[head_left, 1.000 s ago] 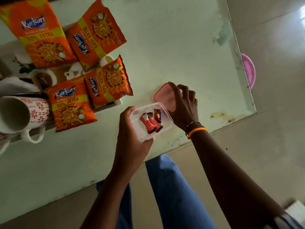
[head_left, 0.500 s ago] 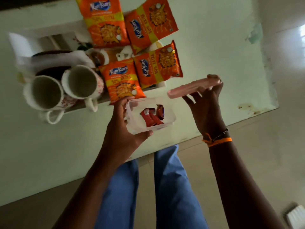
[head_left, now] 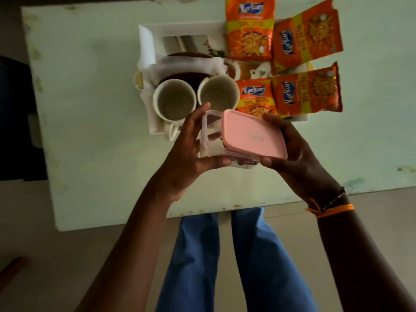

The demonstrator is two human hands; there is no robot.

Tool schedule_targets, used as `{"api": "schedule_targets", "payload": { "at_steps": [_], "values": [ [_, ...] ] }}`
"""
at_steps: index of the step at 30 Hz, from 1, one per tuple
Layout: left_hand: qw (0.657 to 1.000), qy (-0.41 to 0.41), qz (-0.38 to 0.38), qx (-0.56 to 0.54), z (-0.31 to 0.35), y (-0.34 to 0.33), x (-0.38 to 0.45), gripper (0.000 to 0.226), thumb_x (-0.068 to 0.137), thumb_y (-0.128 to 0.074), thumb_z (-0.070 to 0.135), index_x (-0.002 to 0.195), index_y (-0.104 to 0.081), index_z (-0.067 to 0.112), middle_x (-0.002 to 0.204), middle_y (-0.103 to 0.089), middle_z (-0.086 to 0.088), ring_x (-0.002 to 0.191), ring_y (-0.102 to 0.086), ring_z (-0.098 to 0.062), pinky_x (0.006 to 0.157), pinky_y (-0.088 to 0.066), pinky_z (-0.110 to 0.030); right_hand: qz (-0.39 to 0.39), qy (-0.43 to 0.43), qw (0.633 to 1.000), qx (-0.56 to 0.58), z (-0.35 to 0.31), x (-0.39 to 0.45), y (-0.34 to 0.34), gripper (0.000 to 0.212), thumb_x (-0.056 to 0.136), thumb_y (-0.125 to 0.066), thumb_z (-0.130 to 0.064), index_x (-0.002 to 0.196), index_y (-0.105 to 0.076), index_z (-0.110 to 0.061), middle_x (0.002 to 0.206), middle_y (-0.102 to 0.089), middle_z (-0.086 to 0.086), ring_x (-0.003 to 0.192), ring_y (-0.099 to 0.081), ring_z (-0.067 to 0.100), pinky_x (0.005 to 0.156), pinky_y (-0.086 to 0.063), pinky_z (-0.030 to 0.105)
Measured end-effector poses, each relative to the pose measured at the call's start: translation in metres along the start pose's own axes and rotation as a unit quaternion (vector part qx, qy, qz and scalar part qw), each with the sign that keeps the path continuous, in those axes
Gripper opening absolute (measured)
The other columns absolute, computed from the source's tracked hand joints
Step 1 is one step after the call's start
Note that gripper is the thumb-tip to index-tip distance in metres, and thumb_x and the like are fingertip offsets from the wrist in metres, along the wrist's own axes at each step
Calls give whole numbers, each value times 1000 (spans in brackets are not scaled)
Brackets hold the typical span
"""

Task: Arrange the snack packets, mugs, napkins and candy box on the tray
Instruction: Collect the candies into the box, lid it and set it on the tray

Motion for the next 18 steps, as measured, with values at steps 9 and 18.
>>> {"api": "schedule_targets", "payload": {
  "at_steps": [9,18],
  "values": [
    [999,18,-26,3,-14,4,-4,106,65,-74,4,146,-11,30,147,-36,0,130,-42,-10,100,-48,-33,-66,-21,993,-95,10,23,-16,75,57,-76,-13,123,-45,-34,118,-52,-25,110,-54,-8,79,-54,16],
    [966,93,236,-50,9,-4,-1,47,87,-31,61,109,-59,31,112,-67,-5,102,-64,-20,95,-50,-51,-106,41,965,-237,-30,30,-35,89,59,-81,-16,134,-34,-22,131,-40,-15,121,-48,8,80,-57,21]
  ]
}}
Point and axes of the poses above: each hand's wrist, its own x-axis towards the middle knuckle, its own y-axis out of the back of the hand, z = x × y, the point moved 4 cm from there along x, towards the middle knuckle
